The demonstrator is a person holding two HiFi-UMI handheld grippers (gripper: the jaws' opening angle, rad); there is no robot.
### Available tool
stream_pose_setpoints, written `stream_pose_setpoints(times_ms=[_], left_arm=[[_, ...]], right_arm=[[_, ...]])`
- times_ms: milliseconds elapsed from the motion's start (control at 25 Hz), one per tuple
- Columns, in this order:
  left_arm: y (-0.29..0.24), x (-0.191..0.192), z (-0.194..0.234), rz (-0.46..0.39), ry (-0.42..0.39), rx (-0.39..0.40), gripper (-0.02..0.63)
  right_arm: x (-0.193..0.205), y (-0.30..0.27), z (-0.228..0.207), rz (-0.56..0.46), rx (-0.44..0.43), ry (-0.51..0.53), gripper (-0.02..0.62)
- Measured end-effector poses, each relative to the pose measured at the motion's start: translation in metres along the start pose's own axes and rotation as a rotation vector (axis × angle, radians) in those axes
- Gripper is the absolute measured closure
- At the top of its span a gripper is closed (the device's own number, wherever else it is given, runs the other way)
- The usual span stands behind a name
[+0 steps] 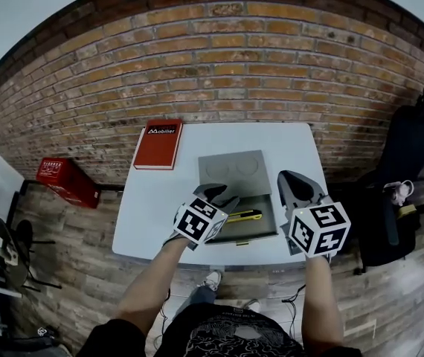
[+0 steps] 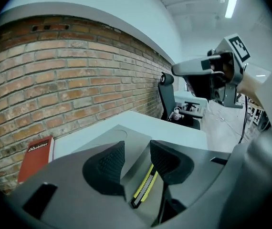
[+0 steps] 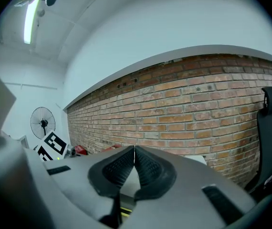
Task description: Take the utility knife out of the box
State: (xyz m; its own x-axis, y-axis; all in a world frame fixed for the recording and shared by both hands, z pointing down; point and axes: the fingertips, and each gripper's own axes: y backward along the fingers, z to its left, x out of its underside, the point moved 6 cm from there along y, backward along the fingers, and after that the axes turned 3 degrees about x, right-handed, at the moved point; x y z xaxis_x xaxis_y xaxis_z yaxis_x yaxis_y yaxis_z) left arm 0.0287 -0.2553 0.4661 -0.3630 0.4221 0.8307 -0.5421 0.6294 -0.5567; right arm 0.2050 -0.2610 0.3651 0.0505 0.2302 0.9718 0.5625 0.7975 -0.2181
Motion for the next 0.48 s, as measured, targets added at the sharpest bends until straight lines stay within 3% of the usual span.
stream_pose_setpoints(times_ms=[480], left_arm=[[-0.055, 0.046, -0.027, 0.248, -0.166, 0.182, 0.423]], right_arm=[[0.012, 0.018, -0.016, 0.007, 0.058, -0.070, 0.575]])
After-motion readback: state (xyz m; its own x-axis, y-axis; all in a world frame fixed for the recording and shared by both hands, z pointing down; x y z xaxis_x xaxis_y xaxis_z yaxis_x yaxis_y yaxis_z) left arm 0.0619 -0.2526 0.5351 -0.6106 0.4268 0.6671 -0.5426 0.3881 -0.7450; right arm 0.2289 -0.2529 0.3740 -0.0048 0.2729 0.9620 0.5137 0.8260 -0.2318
